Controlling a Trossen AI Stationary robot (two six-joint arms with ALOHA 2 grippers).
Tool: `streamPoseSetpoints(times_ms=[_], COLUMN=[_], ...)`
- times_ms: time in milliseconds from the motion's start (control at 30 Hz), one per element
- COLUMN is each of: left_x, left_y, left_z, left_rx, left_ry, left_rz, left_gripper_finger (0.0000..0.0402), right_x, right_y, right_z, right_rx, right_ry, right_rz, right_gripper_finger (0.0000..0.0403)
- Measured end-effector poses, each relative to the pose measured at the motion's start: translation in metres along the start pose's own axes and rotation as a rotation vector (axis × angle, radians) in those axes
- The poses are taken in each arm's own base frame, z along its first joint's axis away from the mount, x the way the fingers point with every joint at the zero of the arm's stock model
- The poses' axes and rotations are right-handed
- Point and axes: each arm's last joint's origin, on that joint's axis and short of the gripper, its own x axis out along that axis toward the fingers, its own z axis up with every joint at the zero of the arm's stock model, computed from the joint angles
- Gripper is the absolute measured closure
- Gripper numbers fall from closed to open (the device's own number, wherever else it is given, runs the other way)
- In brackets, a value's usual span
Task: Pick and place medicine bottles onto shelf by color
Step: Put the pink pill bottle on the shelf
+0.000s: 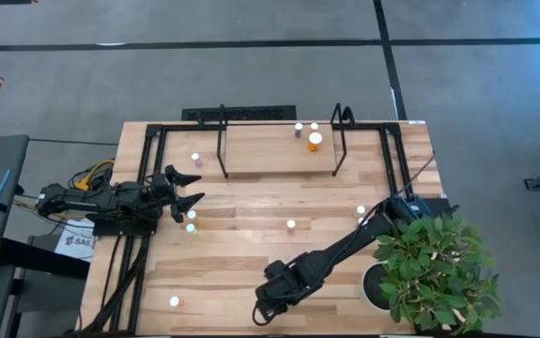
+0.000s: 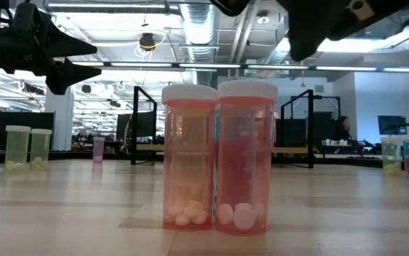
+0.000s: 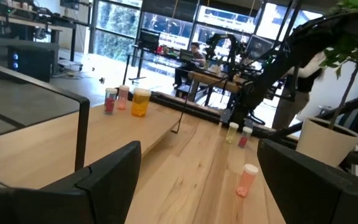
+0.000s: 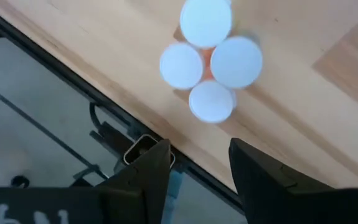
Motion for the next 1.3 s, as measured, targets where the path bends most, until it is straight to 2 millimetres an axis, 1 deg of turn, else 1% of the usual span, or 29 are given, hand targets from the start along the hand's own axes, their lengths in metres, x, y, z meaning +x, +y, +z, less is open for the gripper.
streamPoseSetpoints(times_ms=[100,167,633,833,900,1000,1100,1300], left_x=[0.0,0.0,0.0,0.0,0.0,0.0,0.0,0.0], left_y=[0.0,0.0,0.0,0.0,0.0,0.0,0.0,0.0], left_z=[0.0,0.0,0.0,0.0,0.0,0.0,0.0,0.0], left_rx=[0.0,0.0,0.0,-0.001,0.0,0.0,0.0,-0.001], left_ry=[0.0,0.0,0.0,0.0,0.0,0.0,-0.001,-0.001], left_rz=[0.0,0.0,0.0,0.0,0.001,0.001,0.001,0.001], left_gripper_finger=[0.009,0.009,0.009,0.009,0.009,0.009,0.009,0.009], right_x=[0.0,0.0,0.001,0.001,0.001,0.015,0.026,0.032], right_y=[0.0,0.0,-0.001,-0.004,-0.005,-0.006,-0.007,-0.006], right_z=[0.001,0.001,-0.001,-0.004,-0.004,-0.002,0.002,0.007], right_rx=[-0.01,-0.035,-0.133,-0.141,-0.142,-0.158,-0.147,-0.16], right_ry=[-0.027,-0.041,-0.076,-0.081,-0.08,-0.062,-0.005,0.015], right_rz=[-0.004,-0.005,-0.021,-0.056,-0.061,-0.075,-0.079,-0.065], right_gripper_finger=[0.0208,0.0195,0.0058,0.0011,0.0005,0.0009,0.0006,0.0008])
